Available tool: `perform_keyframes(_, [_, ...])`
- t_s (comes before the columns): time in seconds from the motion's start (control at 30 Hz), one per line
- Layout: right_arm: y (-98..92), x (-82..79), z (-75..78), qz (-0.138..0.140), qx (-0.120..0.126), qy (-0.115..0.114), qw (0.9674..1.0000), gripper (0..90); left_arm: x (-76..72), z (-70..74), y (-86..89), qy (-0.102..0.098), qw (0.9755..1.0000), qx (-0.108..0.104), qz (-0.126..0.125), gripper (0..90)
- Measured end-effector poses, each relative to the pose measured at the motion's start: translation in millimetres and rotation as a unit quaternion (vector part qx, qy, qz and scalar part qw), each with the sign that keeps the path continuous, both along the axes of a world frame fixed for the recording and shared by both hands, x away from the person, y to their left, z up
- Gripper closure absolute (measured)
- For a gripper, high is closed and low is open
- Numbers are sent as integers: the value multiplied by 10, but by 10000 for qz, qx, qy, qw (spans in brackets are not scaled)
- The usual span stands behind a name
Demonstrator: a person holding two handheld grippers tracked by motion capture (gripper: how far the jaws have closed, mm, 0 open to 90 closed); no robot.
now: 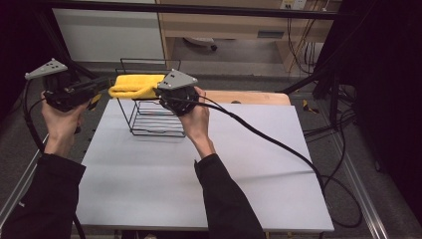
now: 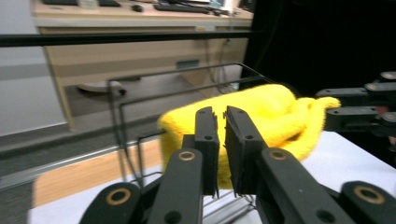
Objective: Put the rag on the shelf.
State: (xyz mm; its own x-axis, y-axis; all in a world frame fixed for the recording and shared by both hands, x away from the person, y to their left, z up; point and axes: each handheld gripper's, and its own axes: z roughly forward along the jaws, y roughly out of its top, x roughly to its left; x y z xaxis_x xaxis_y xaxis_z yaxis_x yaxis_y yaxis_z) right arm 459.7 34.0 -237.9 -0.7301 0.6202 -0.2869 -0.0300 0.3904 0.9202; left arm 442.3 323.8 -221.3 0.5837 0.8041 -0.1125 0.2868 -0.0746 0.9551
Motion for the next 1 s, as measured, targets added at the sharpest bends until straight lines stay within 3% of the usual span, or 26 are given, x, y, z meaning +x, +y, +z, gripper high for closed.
perform_keyframes(0.17, [2, -2, -34, 27, -87, 51, 9999, 748, 18, -155, -66, 178, 9997, 155, -108, 873])
perform_keyframes(0.33, [-34, 29, -85, 72, -79, 325, 9994, 713, 45, -247, -97, 290, 9992, 255, -139, 889])
perform_keyframes(0.43, [-44, 30, -103, 88, -99, 358, 9993, 700, 57, -284, -116, 302, 9990, 305, -138, 892])
perform_keyframes(0.63, [-72, -4, -74, 156, -152, 526, 9984, 594, 82, -371, -134, 362, 9987, 327, -120, 894])
perform_keyframes(0.77, [-100, -22, -12, 298, 92, 666, 9973, 531, 93, -412, -161, 391, 9983, 427, -107, 894])
perform_keyframes(0.87, [-112, -3, 30, 342, 330, 797, 9957, 532, 102, -454, -190, 406, 9976, 560, -101, 893])
perform_keyframes(1.0, [-79, 78, -49, 125, 185, 1014, 9946, 660, 127, -524, -211, 445, 9972, 589, -104, 894])
